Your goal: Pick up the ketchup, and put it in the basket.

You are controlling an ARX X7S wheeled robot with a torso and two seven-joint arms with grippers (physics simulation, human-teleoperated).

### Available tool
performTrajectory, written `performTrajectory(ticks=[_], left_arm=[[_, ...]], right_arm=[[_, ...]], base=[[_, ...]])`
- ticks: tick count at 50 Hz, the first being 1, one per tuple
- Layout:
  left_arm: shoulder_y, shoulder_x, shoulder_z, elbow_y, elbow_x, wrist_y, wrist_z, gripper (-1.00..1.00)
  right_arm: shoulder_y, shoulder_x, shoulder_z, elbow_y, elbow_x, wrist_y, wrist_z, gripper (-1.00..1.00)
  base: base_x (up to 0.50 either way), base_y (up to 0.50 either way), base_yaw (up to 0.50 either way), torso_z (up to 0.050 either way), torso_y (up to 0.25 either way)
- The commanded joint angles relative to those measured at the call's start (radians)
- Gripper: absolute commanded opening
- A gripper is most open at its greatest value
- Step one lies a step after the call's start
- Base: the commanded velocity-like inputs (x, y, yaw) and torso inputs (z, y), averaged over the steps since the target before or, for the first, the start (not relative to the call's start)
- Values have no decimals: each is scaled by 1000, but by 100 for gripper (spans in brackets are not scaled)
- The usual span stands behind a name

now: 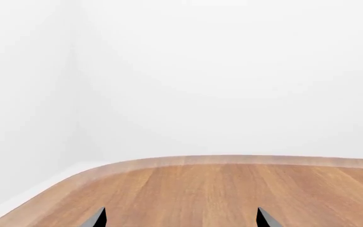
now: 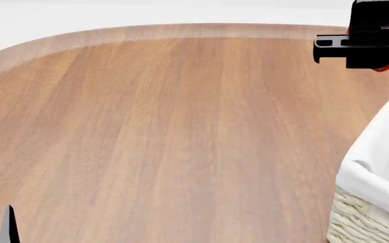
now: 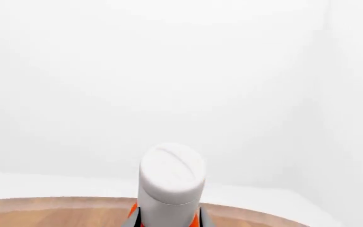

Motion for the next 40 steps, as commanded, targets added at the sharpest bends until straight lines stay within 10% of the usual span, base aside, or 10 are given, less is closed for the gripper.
performTrajectory(ticks=[1, 26, 40], left_arm=[[-13, 15, -30, -35, 0, 11, 16, 100], [-15, 14, -28, -35, 0, 10, 15, 100], [-5, 14, -33, -39, -6, 24, 12, 100]], right_arm=[[21, 5, 5, 104, -83, -6, -5, -100], [-2, 17, 4, 110, -77, -11, 7, -100], [152, -40, -133, 460, -226, -168, -61, -100]], base=[[0, 0, 0, 0, 0], [0, 0, 0, 0, 0], [0, 0, 0, 0, 1]])
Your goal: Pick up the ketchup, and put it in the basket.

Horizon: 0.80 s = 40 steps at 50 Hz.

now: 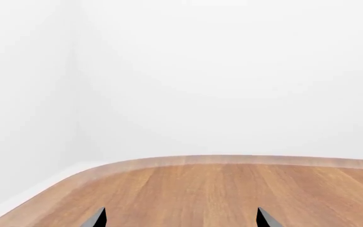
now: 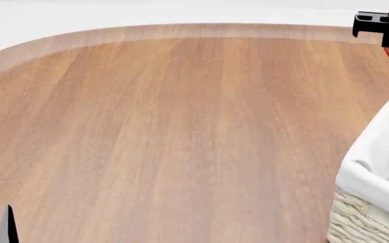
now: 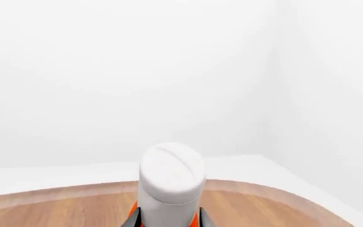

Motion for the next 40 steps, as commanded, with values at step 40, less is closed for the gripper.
performTrajectory(ticks=[40], left_arm=[[-2, 13, -17, -26, 6, 19, 2, 100]], right_arm=[[161, -73, -192, 610, -269, -239, -120, -100]], base=[[0, 0, 0, 0, 0]])
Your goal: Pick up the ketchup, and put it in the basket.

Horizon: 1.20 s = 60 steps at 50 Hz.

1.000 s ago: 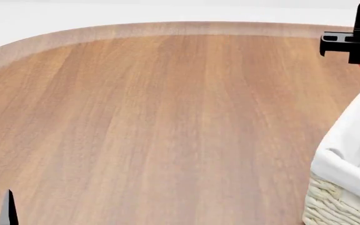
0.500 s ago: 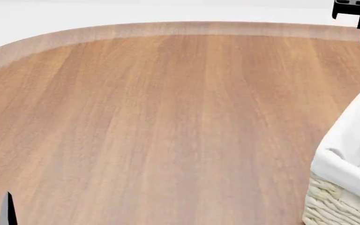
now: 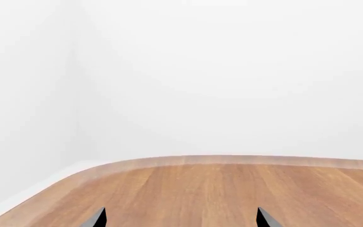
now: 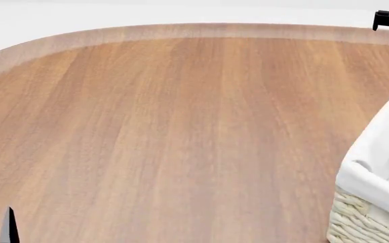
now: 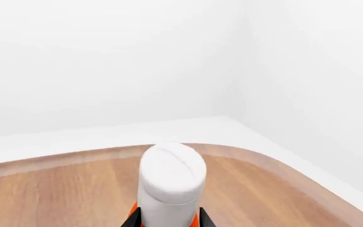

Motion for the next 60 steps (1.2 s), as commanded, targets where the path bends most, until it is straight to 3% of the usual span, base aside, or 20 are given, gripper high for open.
performTrajectory(ticks=[1, 60], left_arm=[[-13, 13, -33, -33, -4, 9, 16, 100], [-9, 2, -25, -40, -5, 19, 1, 100]], right_arm=[[29, -33, -11, 126, -72, -44, -48, -100], [31, -18, -52, 302, -108, -61, -88, -100]], base=[[0, 0, 0, 0, 0], [0, 0, 0, 0, 1]])
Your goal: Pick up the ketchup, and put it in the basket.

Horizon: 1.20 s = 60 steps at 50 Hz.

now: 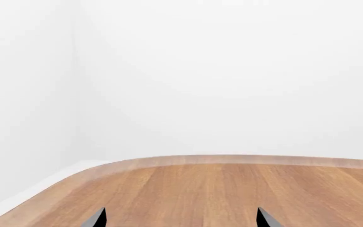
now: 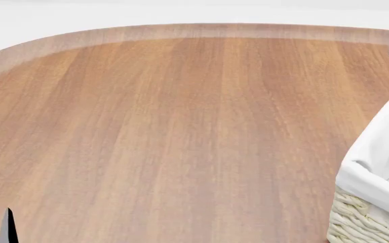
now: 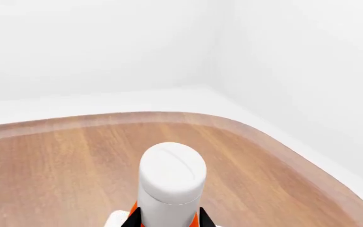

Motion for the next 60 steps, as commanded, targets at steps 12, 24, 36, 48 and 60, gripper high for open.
performTrajectory(ticks=[12, 24, 36, 48, 60], left_arm=[[-9, 16, -26, -43, 4, 19, 14, 100], [-7, 14, -23, -47, 7, 24, 11, 100], [-7, 8, -26, -43, 2, 22, 8, 100], [-6, 5, -25, -40, -1, 20, 4, 100], [-3, 4, -18, -46, 5, 28, 4, 100]], right_arm=[[33, -13, -12, 79, -44, 48, -55, -100], [24, -22, -21, 128, -56, 15, -64, -100], [40, -57, -50, 243, -87, -46, -87, -100], [53, -80, -79, 356, -117, -127, -123, -100], [64, -99, -97, 442, -143, -212, -149, -100]], base=[[0, 0, 0, 0, 0], [0, 0, 0, 0, 1], [0, 0, 0, 0, 0], [0, 0, 0, 0, 1], [0, 0, 0, 1, 0]])
